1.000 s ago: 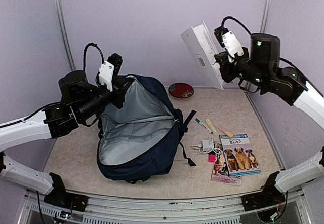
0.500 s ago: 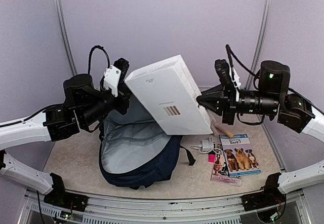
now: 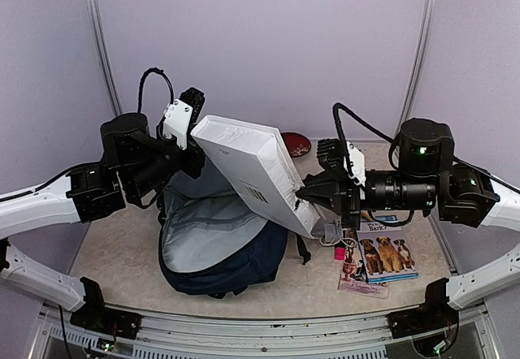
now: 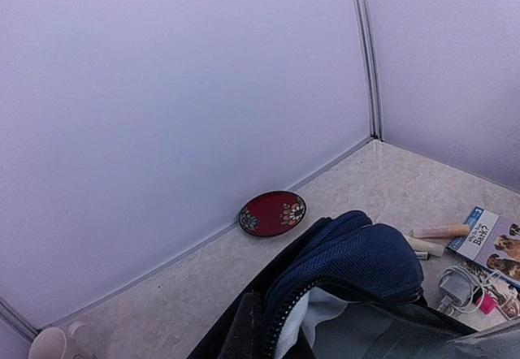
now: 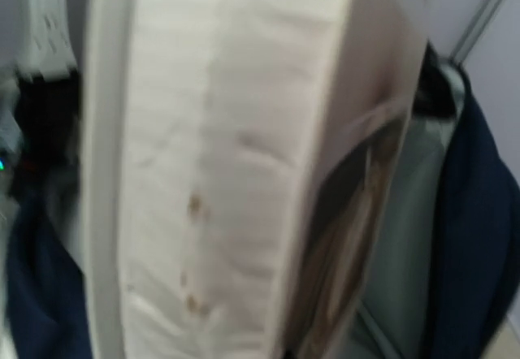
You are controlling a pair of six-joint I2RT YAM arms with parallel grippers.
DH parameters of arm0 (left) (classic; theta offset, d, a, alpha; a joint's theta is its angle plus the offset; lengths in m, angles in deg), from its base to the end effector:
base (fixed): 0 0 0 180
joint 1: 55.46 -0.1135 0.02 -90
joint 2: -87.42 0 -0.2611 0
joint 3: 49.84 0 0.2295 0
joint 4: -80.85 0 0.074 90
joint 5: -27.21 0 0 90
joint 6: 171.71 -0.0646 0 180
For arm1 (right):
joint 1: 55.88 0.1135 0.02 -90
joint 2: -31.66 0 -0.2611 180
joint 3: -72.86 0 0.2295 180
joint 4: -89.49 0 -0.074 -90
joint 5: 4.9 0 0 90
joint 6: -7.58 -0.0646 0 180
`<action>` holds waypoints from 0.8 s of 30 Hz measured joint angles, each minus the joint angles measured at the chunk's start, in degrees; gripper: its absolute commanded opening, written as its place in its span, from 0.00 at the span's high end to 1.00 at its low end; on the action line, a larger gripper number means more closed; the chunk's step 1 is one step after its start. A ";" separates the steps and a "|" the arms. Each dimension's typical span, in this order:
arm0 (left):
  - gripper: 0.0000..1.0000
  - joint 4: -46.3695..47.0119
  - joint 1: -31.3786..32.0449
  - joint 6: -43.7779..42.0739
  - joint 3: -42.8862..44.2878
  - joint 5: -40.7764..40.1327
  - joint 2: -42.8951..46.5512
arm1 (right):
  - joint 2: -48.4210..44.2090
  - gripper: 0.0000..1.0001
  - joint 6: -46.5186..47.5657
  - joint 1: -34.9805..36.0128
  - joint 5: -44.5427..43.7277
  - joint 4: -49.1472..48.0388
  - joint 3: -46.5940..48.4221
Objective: Pack the student bag
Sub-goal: Place the book in the largest pocket of the bag.
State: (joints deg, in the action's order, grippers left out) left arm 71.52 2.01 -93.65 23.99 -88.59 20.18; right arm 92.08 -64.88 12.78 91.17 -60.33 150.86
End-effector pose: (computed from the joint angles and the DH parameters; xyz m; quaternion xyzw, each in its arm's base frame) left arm 0.1737 -0.2201 0.3743 0.2751 0.6677 -0.1113 0.6827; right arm 0.0827 0.2305 0.3797 -0.5567 0.5464 0.3067 0.5454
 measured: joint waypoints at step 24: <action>1.00 -8.15 12.90 -1.49 8.41 1.99 -6.93 | 9.73 1.00 8.98 3.39 -18.78 1.18 -6.62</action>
State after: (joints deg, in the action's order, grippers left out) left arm 63.37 14.90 -95.14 32.40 -86.60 13.25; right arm 101.81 -55.89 16.17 72.39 -59.15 144.24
